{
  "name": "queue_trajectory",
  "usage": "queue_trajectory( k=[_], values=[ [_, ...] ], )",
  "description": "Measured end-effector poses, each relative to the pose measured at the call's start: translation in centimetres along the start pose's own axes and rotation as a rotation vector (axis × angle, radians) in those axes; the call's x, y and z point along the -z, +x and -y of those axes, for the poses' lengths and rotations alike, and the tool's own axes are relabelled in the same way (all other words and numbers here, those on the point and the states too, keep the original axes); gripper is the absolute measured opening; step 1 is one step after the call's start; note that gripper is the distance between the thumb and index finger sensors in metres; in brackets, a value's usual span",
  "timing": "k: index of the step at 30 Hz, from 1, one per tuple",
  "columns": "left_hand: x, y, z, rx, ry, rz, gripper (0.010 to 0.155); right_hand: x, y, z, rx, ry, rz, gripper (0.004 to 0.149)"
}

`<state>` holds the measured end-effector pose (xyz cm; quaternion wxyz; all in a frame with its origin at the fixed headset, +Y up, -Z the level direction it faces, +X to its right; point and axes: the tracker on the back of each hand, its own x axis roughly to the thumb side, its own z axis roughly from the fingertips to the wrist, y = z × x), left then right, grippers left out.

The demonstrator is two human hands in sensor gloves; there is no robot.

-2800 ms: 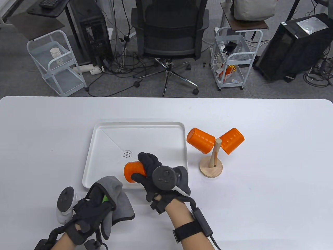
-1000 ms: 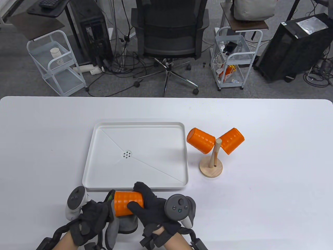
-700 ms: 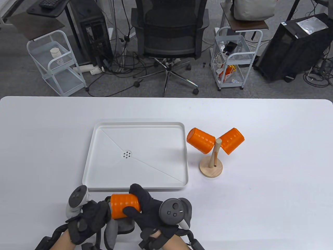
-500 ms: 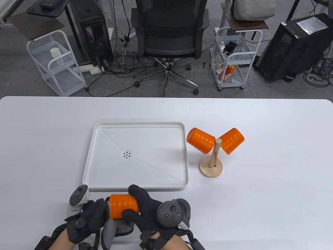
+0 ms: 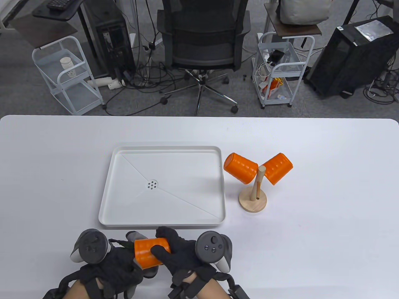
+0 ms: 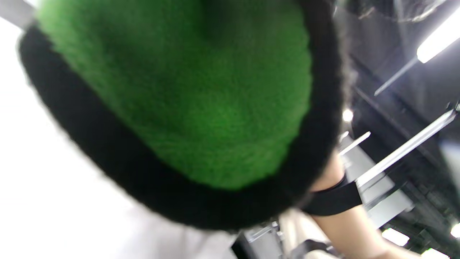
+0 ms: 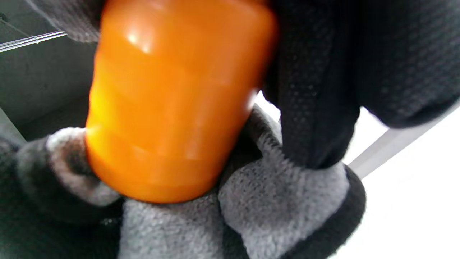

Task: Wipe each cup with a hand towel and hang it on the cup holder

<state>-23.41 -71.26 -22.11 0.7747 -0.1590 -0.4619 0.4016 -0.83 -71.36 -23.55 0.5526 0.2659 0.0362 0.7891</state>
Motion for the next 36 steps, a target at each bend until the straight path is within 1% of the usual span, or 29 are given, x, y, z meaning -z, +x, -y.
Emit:
queue_trajectory(
  k=[3, 5, 13, 17, 21, 26, 32, 36],
  values=[
    [0.0, 0.8, 0.0, 0.143, -0.016, -0.001, 0.081, 0.0, -0.2, 0.0, 0.013, 0.016, -0.018, 0.085],
    [0.0, 0.9, 0.0, 0.160, -0.013, -0.003, 0.081, 0.0, -0.2, 0.0, 0.015, 0.020, -0.015, 0.085],
    [-0.1, -0.9, 0.2, -0.128, 0.054, 0.024, 0.082, -0.1, 0.5, -0.3, -0.061, 0.005, 0.079, 0.083],
    [-0.1, -1.7, 0.3, -0.252, 0.054, 0.021, 0.082, -0.3, 0.9, -0.5, -0.109, 0.004, 0.126, 0.082],
    [-0.1, -2.6, 0.5, -0.427, 0.041, 0.020, 0.083, -0.4, 1.3, -0.8, -0.169, 0.004, 0.176, 0.081],
    [0.0, -3.4, 0.6, -0.518, 0.034, 0.030, 0.082, -0.5, 1.7, -1.0, -0.223, 0.012, 0.224, 0.080],
    [0.1, -4.5, 1.1, -0.711, -0.008, 0.026, 0.083, -0.6, 1.9, -1.4, -0.294, 0.022, 0.273, 0.081],
    [0.1, -4.6, 1.2, -0.716, -0.018, 0.015, 0.083, -0.6, 1.7, -1.4, -0.283, 0.027, 0.260, 0.081]
  ],
)
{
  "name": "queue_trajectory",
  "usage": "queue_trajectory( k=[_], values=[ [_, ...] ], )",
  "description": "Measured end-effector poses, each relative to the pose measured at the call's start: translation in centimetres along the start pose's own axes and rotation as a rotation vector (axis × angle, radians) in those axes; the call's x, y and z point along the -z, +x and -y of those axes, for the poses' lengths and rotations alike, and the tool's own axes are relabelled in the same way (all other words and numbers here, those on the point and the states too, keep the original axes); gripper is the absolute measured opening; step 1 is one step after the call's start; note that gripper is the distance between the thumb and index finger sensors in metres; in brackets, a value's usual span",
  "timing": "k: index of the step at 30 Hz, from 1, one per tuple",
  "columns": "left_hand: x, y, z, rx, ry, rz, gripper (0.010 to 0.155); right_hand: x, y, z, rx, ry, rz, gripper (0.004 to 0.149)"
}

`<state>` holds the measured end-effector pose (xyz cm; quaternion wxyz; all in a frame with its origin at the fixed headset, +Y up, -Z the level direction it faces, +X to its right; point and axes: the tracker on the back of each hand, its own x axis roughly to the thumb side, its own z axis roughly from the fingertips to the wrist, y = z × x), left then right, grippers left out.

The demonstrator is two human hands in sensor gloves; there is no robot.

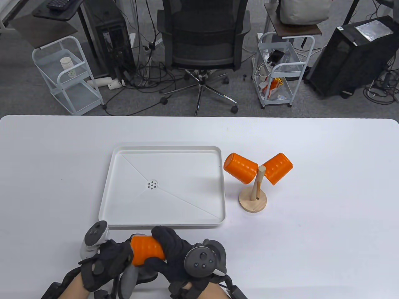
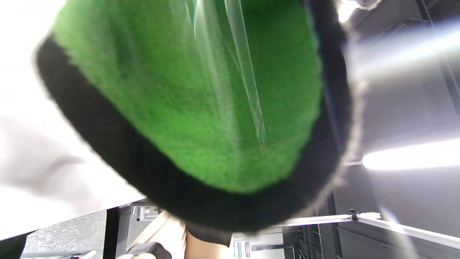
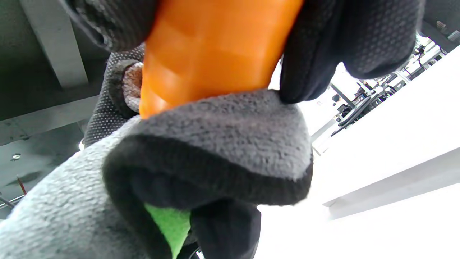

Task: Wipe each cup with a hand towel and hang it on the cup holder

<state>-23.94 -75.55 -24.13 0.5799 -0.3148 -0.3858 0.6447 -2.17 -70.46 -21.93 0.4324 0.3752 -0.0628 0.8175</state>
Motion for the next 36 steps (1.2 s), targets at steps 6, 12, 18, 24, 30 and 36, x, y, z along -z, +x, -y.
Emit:
queue_trajectory(
  k=[6, 12, 18, 24, 30, 36],
  values=[
    [0.0, 1.0, 0.3, 0.140, 0.031, -0.021, 0.082, 0.0, -0.5, 0.1, 0.068, -0.011, -0.073, 0.080],
    [-0.2, 2.7, 0.8, 0.450, 0.061, -0.004, 0.078, 0.0, -0.9, 0.0, 0.145, -0.004, -0.119, 0.081],
    [-0.4, 4.2, 1.5, 0.752, 0.051, 0.017, 0.076, 0.0, -1.0, 0.0, 0.190, 0.010, -0.133, 0.081],
    [-0.4, 5.3, 2.4, 0.999, 0.040, 0.025, 0.073, 0.0, -0.9, 0.0, 0.215, 0.020, -0.135, 0.081],
    [-0.5, 4.6, 2.2, 0.862, 0.093, 0.069, 0.074, 0.0, -0.9, 0.0, 0.228, 0.014, -0.135, 0.081],
    [-0.4, 3.0, 1.1, 0.510, 0.122, 0.016, 0.078, 0.0, -0.8, 0.0, 0.151, 0.015, -0.098, 0.080]
  ],
)
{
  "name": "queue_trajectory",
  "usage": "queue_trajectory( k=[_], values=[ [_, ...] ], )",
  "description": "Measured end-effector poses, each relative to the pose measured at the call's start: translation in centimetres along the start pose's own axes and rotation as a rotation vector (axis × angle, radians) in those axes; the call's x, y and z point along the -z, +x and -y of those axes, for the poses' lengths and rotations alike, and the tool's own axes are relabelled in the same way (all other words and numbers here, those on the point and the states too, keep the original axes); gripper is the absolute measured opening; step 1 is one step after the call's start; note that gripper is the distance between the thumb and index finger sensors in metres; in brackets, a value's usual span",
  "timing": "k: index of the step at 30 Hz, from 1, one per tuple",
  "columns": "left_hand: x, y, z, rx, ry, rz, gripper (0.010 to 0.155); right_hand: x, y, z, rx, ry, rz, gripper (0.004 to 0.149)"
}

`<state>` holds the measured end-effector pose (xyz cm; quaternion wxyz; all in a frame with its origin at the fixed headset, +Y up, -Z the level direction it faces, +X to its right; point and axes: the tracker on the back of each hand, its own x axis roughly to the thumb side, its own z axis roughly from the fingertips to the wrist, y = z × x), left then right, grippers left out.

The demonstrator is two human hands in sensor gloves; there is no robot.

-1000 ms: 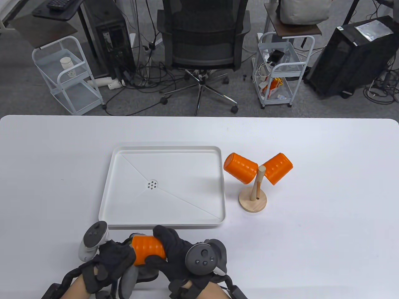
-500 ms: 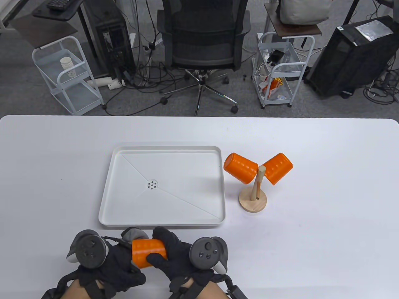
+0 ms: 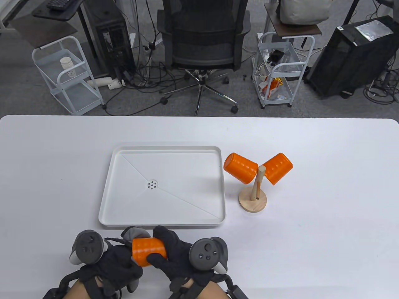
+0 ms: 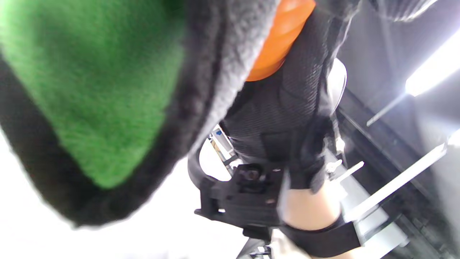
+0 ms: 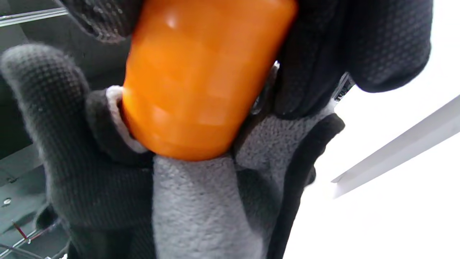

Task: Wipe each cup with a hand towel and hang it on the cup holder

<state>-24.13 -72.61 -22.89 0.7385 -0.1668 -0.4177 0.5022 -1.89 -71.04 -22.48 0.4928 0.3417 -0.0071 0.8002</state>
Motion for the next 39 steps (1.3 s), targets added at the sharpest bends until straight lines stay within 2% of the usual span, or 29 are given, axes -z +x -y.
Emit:
queue_trajectory(
  k=[5, 15, 20, 27, 34, 39],
  values=[
    [-0.1, -1.5, -0.1, -0.295, -0.024, -0.050, 0.081, 0.0, 0.6, -0.4, -0.092, 0.007, 0.054, 0.080],
    [-0.1, -2.7, -0.1, -0.524, -0.020, -0.050, 0.087, 0.0, 1.0, -0.4, -0.179, -0.011, 0.130, 0.080],
    [-0.4, -2.8, -0.5, -0.659, 0.006, -0.030, 0.091, 0.1, 1.1, 0.2, -0.222, -0.058, 0.165, 0.080],
    [-1.3, -2.1, -1.9, -0.609, 0.135, -0.021, 0.094, -0.1, 0.5, 1.7, -0.180, -0.132, 0.121, 0.079],
    [-1.8, -1.5, -2.6, -0.519, 0.207, 0.004, 0.093, -0.1, 0.2, 2.2, -0.127, -0.166, 0.086, 0.079],
    [-2.1, -0.8, -3.2, -0.340, 0.262, 0.000, 0.092, -0.2, 0.3, 2.1, -0.106, -0.158, 0.084, 0.079]
  ],
)
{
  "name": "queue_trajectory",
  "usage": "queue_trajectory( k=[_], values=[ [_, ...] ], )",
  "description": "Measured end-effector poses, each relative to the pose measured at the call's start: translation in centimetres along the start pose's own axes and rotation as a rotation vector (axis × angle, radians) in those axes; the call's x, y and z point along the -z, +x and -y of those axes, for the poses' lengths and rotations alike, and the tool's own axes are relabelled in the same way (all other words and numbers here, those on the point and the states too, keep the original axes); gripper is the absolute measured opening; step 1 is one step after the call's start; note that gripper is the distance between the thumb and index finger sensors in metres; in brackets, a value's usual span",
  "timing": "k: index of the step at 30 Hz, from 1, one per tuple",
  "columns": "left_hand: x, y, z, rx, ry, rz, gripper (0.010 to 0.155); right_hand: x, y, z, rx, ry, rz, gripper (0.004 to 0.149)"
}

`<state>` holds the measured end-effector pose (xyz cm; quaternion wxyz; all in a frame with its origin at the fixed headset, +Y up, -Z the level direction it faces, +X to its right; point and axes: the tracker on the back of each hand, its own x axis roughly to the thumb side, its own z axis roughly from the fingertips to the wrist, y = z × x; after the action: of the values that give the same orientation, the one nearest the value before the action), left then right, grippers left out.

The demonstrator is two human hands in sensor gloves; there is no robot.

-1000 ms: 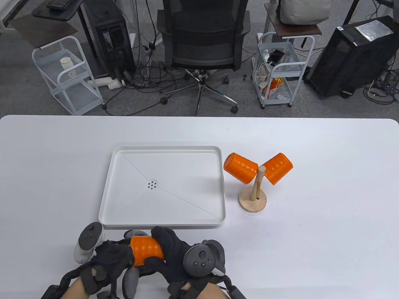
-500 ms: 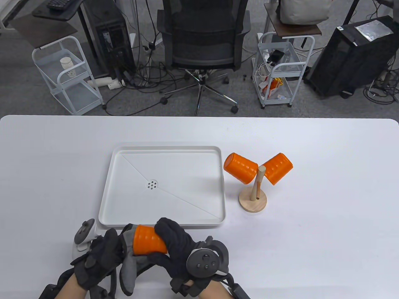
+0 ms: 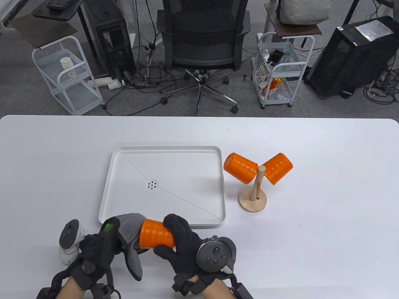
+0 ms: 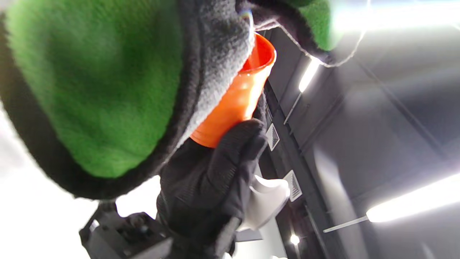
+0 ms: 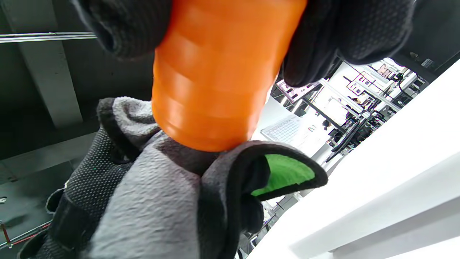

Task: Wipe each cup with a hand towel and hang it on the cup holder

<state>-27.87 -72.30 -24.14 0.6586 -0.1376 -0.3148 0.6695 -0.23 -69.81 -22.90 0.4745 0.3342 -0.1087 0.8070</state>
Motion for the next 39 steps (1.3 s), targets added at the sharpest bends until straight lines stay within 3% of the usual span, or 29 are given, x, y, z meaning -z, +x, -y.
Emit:
queue_trajectory(
  k=[10, 21, 28, 39],
  values=[
    [0.4, 0.5, 1.4, 0.118, -0.071, -0.003, 0.075, -0.1, 0.2, -0.5, 0.065, 0.029, -0.018, 0.079],
    [0.6, 0.5, 2.5, 0.232, -0.091, -0.078, 0.073, -0.2, 0.5, -1.4, 0.059, 0.067, -0.023, 0.078],
    [0.8, 0.9, 3.3, 0.350, -0.159, -0.068, 0.079, -0.2, -0.3, -1.5, 0.190, 0.067, -0.137, 0.076],
    [0.8, 2.0, 4.7, 0.707, -0.224, 0.001, 0.080, -0.5, -2.1, -1.5, 0.365, 0.095, -0.332, 0.079]
  ],
)
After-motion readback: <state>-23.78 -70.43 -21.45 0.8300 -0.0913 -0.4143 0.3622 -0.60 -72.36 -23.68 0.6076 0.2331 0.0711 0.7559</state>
